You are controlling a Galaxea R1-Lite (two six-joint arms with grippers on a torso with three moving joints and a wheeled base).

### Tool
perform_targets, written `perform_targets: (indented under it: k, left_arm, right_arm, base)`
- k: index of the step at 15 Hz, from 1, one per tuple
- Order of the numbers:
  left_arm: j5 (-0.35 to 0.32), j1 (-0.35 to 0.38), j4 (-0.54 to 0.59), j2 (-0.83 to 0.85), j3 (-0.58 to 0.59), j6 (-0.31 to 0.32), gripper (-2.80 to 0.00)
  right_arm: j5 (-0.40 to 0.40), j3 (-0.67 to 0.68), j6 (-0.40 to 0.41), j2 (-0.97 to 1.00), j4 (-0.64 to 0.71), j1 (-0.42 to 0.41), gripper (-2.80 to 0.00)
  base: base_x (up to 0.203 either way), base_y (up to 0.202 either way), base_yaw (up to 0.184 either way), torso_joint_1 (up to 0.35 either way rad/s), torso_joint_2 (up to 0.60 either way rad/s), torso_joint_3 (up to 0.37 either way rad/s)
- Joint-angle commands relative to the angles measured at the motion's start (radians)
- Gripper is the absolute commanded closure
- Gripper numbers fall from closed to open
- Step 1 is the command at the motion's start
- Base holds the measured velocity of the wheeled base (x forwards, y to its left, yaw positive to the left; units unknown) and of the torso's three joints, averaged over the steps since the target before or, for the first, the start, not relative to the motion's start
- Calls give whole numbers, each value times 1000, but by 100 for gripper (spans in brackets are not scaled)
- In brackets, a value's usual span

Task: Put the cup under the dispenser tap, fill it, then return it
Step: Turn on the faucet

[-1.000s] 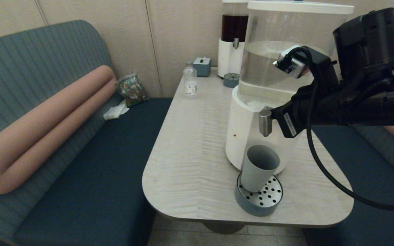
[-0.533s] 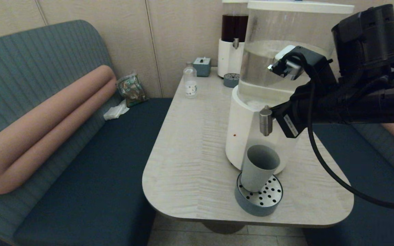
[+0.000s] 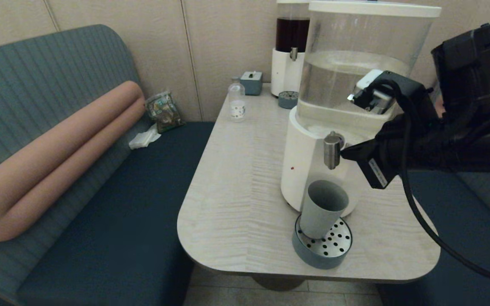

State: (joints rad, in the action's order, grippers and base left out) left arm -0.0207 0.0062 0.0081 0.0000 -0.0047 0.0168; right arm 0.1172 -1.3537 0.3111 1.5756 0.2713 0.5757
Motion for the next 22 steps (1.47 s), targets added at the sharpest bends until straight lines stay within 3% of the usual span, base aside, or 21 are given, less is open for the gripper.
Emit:
perform_targets:
  k: [1, 4, 8, 10, 16, 22]
  left_arm:
    - [-1, 1, -2, 2, 0, 0, 0]
    - [-1, 0, 0, 2, 0, -1, 0]
    - [-2, 1, 1, 2, -1, -1, 0]
    - [-1, 1, 1, 2, -1, -1, 0]
    - [-1, 0, 0, 2, -1, -8, 0]
    - [-1, 0, 0, 2, -1, -9, 0]
  right_arm:
    - [5, 14, 1, -40, 0, -2, 0]
    - [13, 12, -27, -70, 1, -4, 0]
    - [167, -44, -55, -59, 12, -2, 0]
    - [226, -119, -132, -20, 34, 8, 0]
    - [238, -579, -462, 143, 537, 129, 0]
    - [239, -579, -523, 208, 591, 158, 0]
  base:
    - [0, 0, 0, 0, 0, 0]
    - [0, 0, 0, 0, 0, 0]
    - [0, 0, 0, 0, 0, 0]
    - [0, 0, 0, 0, 0, 0]
    - [0, 0, 0, 0, 0, 0]
    - [0, 0, 0, 0, 0, 0]
